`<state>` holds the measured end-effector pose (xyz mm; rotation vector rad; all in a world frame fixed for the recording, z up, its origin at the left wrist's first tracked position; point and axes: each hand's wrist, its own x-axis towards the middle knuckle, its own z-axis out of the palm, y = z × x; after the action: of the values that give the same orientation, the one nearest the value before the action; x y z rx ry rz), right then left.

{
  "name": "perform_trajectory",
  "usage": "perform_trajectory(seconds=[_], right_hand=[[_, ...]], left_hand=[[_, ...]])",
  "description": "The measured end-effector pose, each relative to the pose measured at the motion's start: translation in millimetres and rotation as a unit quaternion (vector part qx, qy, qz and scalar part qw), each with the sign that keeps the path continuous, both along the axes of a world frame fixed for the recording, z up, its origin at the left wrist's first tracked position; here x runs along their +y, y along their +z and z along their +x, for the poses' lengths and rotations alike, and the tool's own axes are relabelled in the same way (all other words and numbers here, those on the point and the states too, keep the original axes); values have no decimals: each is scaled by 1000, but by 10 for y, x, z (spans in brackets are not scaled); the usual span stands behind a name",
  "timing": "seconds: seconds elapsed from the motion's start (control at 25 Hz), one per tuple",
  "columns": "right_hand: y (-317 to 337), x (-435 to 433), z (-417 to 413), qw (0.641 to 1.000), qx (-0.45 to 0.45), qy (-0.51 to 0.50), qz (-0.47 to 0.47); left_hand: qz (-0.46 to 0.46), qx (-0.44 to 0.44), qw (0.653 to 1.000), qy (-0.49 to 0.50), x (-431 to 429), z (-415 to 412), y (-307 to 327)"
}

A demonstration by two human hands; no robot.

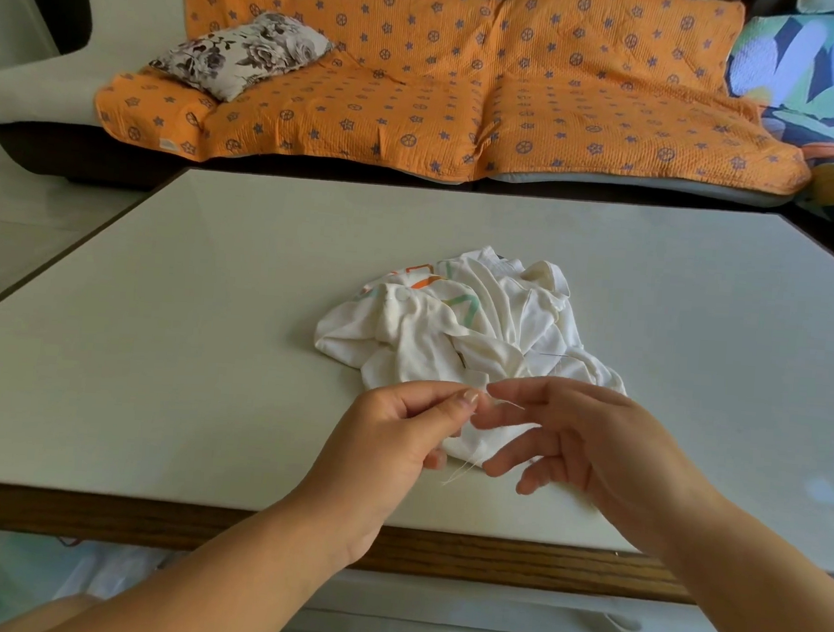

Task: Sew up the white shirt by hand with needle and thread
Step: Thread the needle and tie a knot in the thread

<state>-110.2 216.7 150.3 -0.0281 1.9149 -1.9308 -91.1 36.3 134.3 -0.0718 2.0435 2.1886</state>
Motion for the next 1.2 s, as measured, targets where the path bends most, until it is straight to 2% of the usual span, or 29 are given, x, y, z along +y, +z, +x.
perform_trajectory(seconds=[0.12, 0.44, 1.2], right_hand=[[-15, -32, 24, 999, 5, 49, 21], [-47, -181, 72, 996, 36, -45, -61], [-50, -235, 100, 994, 19, -68, -87]], left_hand=[[-7, 20, 1000, 12, -17, -4, -11], [-36, 54, 998, 6, 2, 24, 73], [-90, 86, 992, -3, 24, 59, 93]])
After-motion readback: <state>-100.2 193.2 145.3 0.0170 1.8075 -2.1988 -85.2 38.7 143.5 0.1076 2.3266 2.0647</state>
